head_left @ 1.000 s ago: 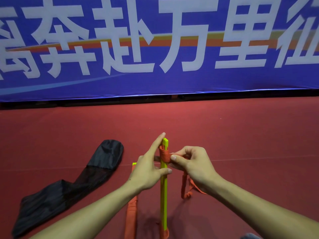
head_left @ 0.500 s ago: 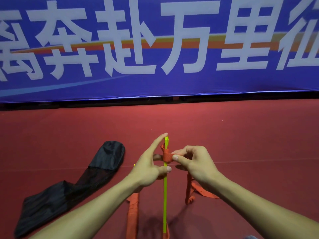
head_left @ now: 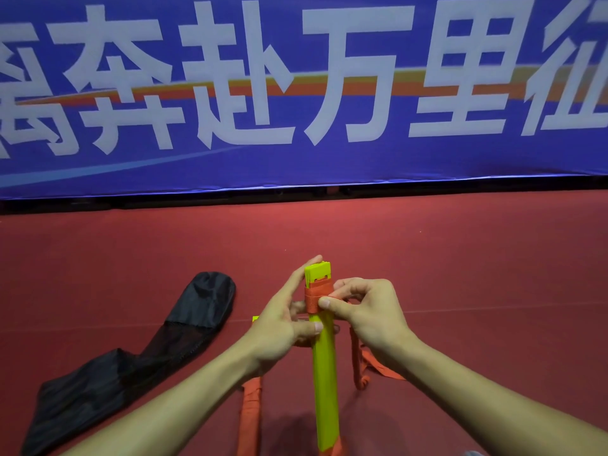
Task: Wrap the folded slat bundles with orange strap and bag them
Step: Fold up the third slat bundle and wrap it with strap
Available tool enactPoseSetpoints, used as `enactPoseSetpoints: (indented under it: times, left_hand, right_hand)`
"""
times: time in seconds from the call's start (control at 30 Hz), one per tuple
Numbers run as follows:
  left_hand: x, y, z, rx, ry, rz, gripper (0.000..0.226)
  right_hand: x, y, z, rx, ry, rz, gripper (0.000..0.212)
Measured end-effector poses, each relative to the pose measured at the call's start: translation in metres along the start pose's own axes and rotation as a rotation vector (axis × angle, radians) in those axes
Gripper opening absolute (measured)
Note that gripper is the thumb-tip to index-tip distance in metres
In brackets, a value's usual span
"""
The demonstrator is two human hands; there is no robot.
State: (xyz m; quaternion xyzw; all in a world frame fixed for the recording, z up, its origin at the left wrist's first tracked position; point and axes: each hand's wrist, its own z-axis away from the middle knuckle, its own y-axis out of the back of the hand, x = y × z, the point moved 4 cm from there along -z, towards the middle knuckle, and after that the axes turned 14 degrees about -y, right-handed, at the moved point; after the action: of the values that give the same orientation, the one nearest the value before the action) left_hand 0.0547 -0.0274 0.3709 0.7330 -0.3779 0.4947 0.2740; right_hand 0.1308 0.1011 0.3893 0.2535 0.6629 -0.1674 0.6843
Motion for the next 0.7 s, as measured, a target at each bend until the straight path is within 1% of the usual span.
enactPoseSetpoints:
  times: [0.07, 0.13, 0.2, 0.27, 0.4, 0.5, 0.7]
  left_hand:
    - [0.0027, -0.0027, -0.0004, 0.015, 0.012, 0.026, 0.072]
    - [0.0046, -0.0059, -0.0011, 0.065, 0.035, 0.001, 0.056]
    - [0.0043, -0.008, -0.0007, 0.104, 0.044, -0.021, 0.047]
    - [0.004, -0.0084, 0.001, 0.111, 0.042, -0.004, 0.042]
    - [0.0044, -0.004, 0.0021, 0.14, 0.016, -0.021, 0.038]
    - [0.0064, -0.0056, 0.0019, 0.164, -0.024, -0.014, 0.03]
    - [0.0099, -0.0055, 0.0015, 0.233, -0.09, 0.003, 0.02]
  right_hand:
    - [0.0002, 0.0, -0.0008, 0.038, 0.008, 0.008, 0.014]
    - [-0.001, -0.0002, 0.0002, 0.052, 0.021, 0.018, 0.017]
    - [-0.002, -0.001, 0.0007, 0.046, 0.032, 0.044, 0.023]
    - [-0.0018, -0.0005, 0.0009, 0.045, 0.032, 0.07, 0.024]
    - [-0.0021, 0.004, 0.0, -0.007, 0.032, 0.084, 0.015]
    - [-0.0032, 0.0042, -0.0002, -0.003, 0.062, 0.114, 0.012]
    - [-0.0043, 0.0038, -0.003, 0.011, 0.104, 0.13, 0.014]
